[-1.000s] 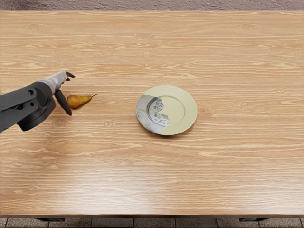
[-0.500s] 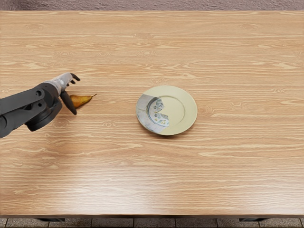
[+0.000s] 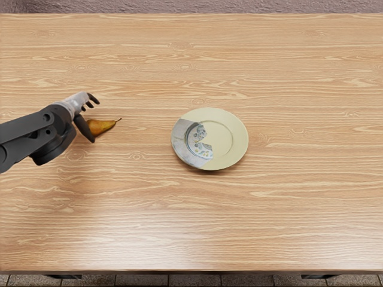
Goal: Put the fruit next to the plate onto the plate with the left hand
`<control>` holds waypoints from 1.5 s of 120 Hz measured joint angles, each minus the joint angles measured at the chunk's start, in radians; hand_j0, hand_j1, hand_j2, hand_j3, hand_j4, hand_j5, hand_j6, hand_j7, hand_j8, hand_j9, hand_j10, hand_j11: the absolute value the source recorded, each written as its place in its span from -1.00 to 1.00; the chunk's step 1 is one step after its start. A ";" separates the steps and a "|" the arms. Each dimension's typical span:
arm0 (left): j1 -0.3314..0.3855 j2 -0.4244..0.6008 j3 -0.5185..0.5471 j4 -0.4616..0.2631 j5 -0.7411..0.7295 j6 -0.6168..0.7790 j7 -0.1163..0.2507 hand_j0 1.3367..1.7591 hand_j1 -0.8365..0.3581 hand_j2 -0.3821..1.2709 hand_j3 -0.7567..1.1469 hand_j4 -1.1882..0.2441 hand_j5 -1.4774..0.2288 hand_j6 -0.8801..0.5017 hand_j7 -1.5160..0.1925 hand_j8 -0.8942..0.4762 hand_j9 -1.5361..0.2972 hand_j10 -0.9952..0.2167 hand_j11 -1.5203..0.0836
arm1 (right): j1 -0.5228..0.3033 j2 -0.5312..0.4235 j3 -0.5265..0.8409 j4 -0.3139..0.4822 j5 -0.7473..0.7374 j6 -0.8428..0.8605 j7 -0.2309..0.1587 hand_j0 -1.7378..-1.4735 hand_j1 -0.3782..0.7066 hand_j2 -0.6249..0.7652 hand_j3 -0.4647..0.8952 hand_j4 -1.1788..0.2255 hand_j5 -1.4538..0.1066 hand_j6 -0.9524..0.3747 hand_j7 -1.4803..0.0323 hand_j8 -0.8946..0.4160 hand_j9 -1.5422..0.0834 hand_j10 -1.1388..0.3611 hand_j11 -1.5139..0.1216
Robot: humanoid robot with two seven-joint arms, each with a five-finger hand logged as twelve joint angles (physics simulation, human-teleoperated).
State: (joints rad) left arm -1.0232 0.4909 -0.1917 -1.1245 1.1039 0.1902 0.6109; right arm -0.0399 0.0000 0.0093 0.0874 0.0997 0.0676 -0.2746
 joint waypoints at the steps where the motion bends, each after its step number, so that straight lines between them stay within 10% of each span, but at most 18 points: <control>1: 0.000 0.000 0.000 0.000 0.000 0.000 0.000 0.52 0.40 -0.46 -0.20 0.24 0.28 -0.16 0.33 -0.13 0.26 0.15 0.42 | 0.000 0.000 0.000 0.000 0.000 0.000 0.000 -0.40 -0.95 -0.10 -0.32 0.68 0.86 0.43 0.96 0.36 0.90 0.52 0.85; 180: 0.002 -0.003 0.015 -0.003 -0.006 -0.002 0.000 0.52 0.10 -0.42 -0.20 0.02 0.03 -0.39 0.08 -0.36 0.03 -0.11 0.15 | 0.000 0.000 -0.001 0.000 0.000 0.000 0.000 -0.40 -0.95 -0.10 -0.32 0.68 0.86 0.43 0.96 0.36 0.90 0.52 0.85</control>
State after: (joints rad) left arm -1.0216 0.4881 -0.1769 -1.1275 1.0979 0.1883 0.6112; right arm -0.0399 0.0000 0.0080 0.0874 0.0997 0.0676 -0.2746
